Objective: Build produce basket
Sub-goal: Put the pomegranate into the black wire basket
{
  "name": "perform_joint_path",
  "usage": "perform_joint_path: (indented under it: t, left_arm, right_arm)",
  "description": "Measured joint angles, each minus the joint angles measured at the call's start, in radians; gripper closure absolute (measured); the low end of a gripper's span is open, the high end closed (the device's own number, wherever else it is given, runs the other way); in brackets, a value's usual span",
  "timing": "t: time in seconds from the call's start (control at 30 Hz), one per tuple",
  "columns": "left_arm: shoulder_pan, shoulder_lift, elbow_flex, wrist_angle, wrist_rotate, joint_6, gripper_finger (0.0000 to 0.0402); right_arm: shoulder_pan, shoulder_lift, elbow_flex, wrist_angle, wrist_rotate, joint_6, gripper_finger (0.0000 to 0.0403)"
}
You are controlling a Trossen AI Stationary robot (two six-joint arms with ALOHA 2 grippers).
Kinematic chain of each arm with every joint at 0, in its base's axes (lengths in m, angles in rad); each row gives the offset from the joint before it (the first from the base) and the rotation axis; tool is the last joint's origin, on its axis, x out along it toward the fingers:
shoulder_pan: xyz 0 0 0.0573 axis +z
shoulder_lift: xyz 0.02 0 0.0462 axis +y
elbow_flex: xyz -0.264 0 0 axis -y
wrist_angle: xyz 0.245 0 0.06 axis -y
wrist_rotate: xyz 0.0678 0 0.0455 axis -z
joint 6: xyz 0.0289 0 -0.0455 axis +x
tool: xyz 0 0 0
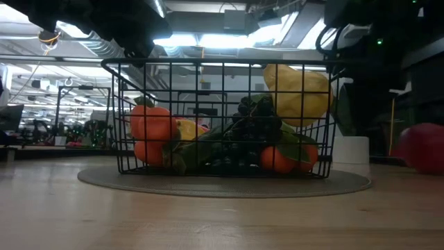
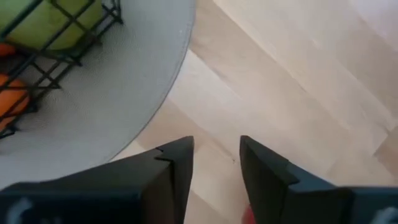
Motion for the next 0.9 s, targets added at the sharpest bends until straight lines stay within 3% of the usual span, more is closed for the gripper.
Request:
perform_joint_path:
  t: [0.17,0.4,0.5,0.9]
  left_arm:
    - [0.000,0.000,0.000,0.000,0.000,0.000,0.0353]
    - [0.000,0.000,0.000,0.000,0.000,0.000,0.0355]
    - [0.000,0.000,0.000,0.000,0.000,0.000,0.0355]
    - [0.000,0.000,0.000,0.000,0.000,0.000,0.0355]
  right_arm:
    - [0.030,0.000,0.000,0.004,-0.005,-0.011,0.0279]
    - [0.116,-0.007,0.032,0.031,-0.269,0.100,0.0279]
    - [0.179,-0.006,0.030,0.018,-0.336,0.189,0.0279]
    - [0.424,-0.002,-0.092,-0.012,-0.279,0.747,0.0279]
